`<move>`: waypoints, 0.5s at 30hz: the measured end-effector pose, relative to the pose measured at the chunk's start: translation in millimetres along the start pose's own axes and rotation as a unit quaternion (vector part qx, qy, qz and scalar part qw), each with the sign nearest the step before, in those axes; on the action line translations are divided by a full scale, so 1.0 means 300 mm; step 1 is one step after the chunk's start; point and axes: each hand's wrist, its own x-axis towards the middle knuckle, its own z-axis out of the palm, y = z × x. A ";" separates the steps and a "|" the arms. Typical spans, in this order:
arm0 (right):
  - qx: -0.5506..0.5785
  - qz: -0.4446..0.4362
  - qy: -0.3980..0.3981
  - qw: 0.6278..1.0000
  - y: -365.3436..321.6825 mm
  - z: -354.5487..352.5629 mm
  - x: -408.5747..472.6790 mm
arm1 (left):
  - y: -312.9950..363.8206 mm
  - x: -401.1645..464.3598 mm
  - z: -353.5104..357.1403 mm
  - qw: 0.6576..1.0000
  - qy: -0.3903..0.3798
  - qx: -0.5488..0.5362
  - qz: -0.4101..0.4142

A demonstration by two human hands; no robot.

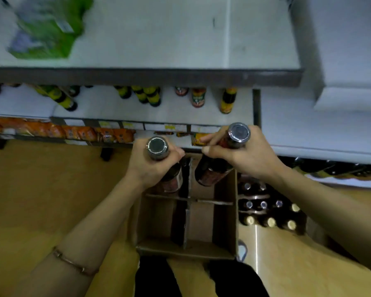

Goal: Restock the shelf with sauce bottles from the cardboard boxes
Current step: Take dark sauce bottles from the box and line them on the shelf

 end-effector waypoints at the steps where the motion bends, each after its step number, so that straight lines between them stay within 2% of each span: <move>1: -0.005 -0.008 -0.004 1.000 -0.058 -0.041 -0.022 | 0.082 0.006 -0.002 1.000 0.007 0.000 0.010; 6: -0.040 -0.063 0.029 0.997 -0.337 -0.224 -0.167 | 0.485 0.033 -0.021 0.998 -0.029 0.015 0.063; 10: -0.081 -0.098 0.098 0.987 -0.547 -0.324 -0.281 | 0.742 0.075 -0.035 0.993 -0.072 -0.020 0.095; 15: -0.094 -0.133 0.219 0.962 -0.763 -0.393 -0.456 | 0.989 0.095 -0.030 0.977 -0.134 -0.026 0.166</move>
